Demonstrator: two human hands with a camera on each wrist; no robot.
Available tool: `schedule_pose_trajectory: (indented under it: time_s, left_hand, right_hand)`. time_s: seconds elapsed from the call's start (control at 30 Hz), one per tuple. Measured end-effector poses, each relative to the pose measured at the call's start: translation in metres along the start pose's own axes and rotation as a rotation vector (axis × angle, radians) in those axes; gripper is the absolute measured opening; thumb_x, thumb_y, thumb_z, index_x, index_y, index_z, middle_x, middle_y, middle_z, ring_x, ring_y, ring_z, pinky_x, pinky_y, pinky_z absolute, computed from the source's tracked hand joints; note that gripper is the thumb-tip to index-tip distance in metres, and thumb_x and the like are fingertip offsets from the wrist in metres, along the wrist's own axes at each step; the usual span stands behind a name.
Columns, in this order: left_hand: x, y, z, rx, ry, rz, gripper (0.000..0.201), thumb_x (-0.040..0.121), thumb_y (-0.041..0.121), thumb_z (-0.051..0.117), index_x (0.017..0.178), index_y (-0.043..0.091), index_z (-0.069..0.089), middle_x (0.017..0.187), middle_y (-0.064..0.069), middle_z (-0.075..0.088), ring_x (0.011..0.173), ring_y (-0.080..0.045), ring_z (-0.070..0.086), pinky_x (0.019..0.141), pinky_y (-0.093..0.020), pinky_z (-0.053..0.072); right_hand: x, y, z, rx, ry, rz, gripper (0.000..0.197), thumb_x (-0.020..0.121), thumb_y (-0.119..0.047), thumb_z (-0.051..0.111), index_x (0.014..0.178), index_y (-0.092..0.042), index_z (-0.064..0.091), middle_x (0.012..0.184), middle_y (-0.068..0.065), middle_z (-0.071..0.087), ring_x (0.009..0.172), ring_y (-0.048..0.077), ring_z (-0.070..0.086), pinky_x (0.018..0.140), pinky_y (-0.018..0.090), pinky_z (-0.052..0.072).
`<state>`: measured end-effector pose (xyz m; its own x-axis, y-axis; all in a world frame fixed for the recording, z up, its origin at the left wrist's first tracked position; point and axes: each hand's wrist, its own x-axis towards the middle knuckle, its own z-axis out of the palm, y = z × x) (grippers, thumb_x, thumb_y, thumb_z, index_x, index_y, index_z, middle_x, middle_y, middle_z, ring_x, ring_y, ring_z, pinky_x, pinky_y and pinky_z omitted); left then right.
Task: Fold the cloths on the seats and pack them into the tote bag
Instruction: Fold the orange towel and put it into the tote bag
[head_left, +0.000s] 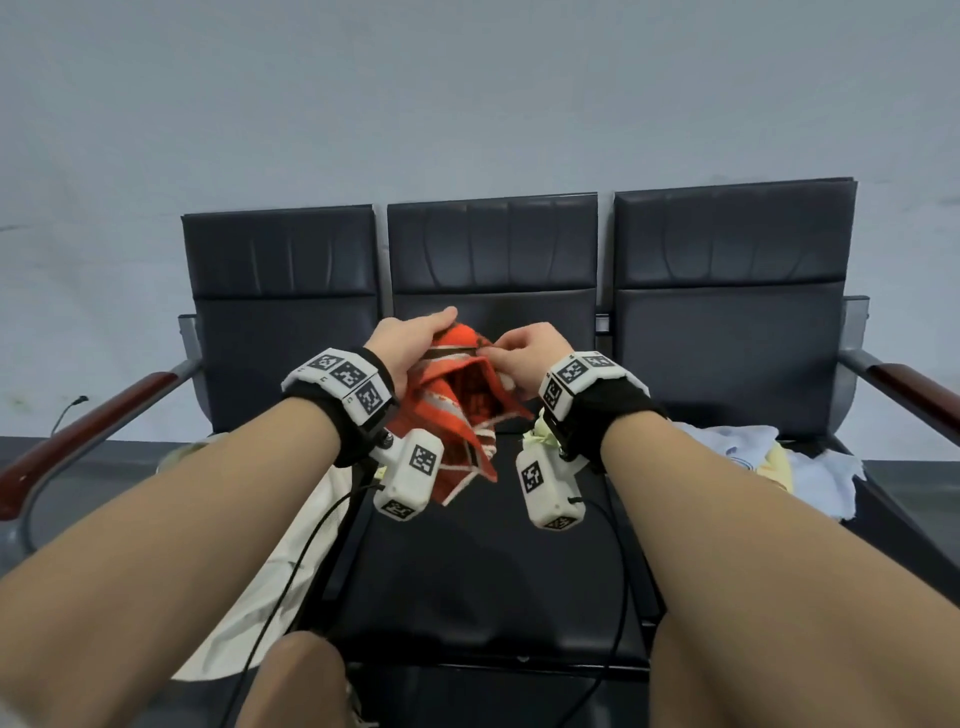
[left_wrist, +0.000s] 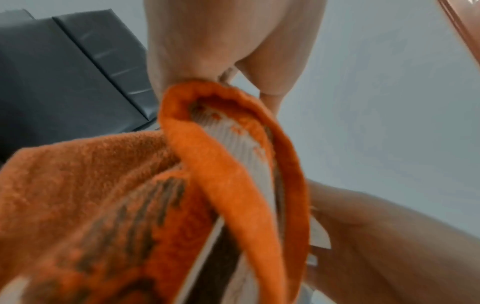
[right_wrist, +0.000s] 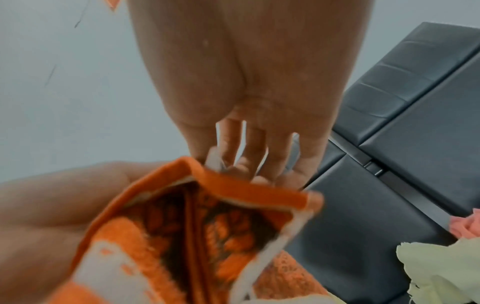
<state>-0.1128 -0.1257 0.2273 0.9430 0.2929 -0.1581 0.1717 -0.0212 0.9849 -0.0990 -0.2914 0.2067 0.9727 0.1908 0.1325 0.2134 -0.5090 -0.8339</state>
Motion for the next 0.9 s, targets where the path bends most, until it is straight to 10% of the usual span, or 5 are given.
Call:
schedule_pose_trajectory:
  time_s: [0.2,0.4,0.63,0.9]
  left_hand:
    - [-0.016,-0.004,-0.007,0.440,-0.209,0.226,0.055,0.059,0.048,0.090,0.096,0.011,0.074,0.085,-0.004,0.077,0.076,-0.017,0.074,0.067,-0.028,0.058]
    - [-0.011,0.000,-0.008,0.925,-0.018,0.473,0.044,0.079,0.059,0.074,0.074,0.015,0.068,0.068,0.000,0.064,0.066,-0.013,0.062,0.054,-0.025,0.042]
    - [-0.001,-0.015,-0.022,1.017,0.042,0.582,0.014,0.089,0.021,0.063,0.079,0.018,0.073,0.073,-0.006,0.067,0.083,-0.031,0.066,0.073,-0.034,0.051]
    - [0.002,-0.023,-0.029,0.700,0.168,0.494,0.039,0.086,-0.002,0.047,0.112,0.013,0.072,0.114,-0.011,0.070,0.112,-0.026,0.060,0.089,-0.026,0.042]
  right_hand:
    - [0.001,-0.009,-0.002,-0.039,0.195,-0.096,0.016,0.091,-0.034,0.064,0.090,-0.019,0.069,0.082,-0.003,0.065,0.082,0.014,0.060,0.070,0.022,0.039]
    - [0.005,-0.007,-0.003,-0.096,0.252,-0.148,0.013,0.085,-0.042,0.067,0.079,-0.031,0.067,0.076,-0.003,0.061,0.080,0.019,0.063,0.069,0.029,0.048]
    - [0.005,-0.002,-0.019,-0.032,0.318,-0.023,0.020,0.095,-0.038,0.055,0.085,-0.022,0.063,0.094,0.004,0.067,0.094,0.023,0.063,0.075,0.026,0.042]
    - [0.003,0.000,-0.033,0.035,0.245,0.082,0.025,0.083,-0.045,0.067,0.085,-0.021,0.065,0.092,-0.001,0.067,0.089,0.018,0.063,0.075,0.024,0.041]
